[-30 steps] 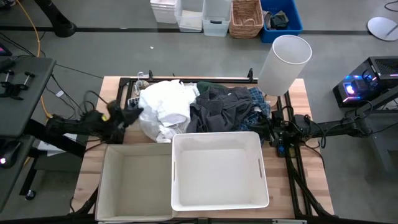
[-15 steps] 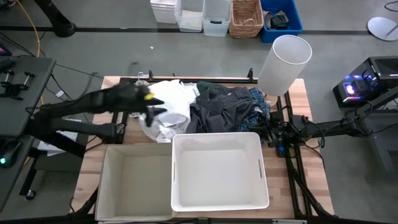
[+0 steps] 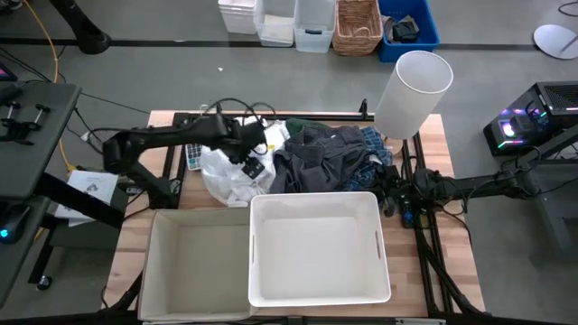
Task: Sort clothes
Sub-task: Put the white polo shirt into the white laundry organizer
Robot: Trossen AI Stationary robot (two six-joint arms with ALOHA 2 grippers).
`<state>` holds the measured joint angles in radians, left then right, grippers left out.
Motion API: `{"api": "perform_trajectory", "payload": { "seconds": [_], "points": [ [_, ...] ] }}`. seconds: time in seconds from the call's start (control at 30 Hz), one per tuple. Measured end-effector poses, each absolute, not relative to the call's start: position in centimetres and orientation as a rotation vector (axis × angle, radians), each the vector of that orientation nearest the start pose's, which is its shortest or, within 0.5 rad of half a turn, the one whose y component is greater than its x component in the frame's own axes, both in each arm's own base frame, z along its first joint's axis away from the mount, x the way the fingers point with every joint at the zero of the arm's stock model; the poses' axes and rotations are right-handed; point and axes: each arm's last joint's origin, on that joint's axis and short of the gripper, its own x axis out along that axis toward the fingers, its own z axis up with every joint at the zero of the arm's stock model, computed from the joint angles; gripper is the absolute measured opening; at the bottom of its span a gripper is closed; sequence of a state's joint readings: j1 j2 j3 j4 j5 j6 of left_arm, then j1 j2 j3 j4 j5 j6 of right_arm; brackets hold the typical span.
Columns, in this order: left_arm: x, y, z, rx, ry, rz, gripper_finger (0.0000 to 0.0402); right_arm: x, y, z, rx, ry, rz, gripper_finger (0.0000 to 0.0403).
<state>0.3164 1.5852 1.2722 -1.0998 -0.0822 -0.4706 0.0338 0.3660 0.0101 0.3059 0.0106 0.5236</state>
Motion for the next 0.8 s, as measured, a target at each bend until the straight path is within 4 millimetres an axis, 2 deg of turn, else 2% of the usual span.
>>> {"api": "perform_trajectory", "payload": {
  "seconds": [0.17,0.3,0.37,0.47,0.5,0.53,0.63,0.7,0.8],
  "points": [
    [27.6,10.4,19.9,-0.597,1.504,0.728,0.0249,12.0,0.4,15.7,0.52,0.125,-0.009,0.0],
    [27.8,11.2,17.1,-0.578,1.573,0.72,0.0233,12.0,0.4,15.4,0.519,0.157,-0.018,0.0],
    [28.1,11.3,16.5,-0.554,1.585,0.692,0.0196,11.9,0.4,15.3,0.519,0.163,-0.02,0.0],
    [28.4,11.4,16.5,-0.531,1.58,0.667,0.0081,11.9,0.4,15.3,0.519,0.164,-0.02,0.0],
    [28.4,11.5,16.8,-0.521,1.574,0.658,0.0043,11.9,0.4,15.3,0.519,0.164,-0.02,0.0],
    [28.4,11.6,17.2,-0.513,1.561,0.656,0.0025,11.9,0.4,15.3,0.519,0.164,-0.02,0.0],
    [28.4,11.7,20.0,-0.468,1.483,0.655,0.0011,11.9,0.4,15.3,0.519,0.166,-0.021,0.0],
    [28.0,11.5,23.4,-0.432,1.374,0.658,0.0007,11.9,0.4,15.3,0.519,0.167,-0.021,0.0],
    [26.7,10.4,29.8,-0.394,1.147,0.63,0.0005,11.9,0.4,15.3,0.519,0.167,-0.021,0.0]
  ]
}}
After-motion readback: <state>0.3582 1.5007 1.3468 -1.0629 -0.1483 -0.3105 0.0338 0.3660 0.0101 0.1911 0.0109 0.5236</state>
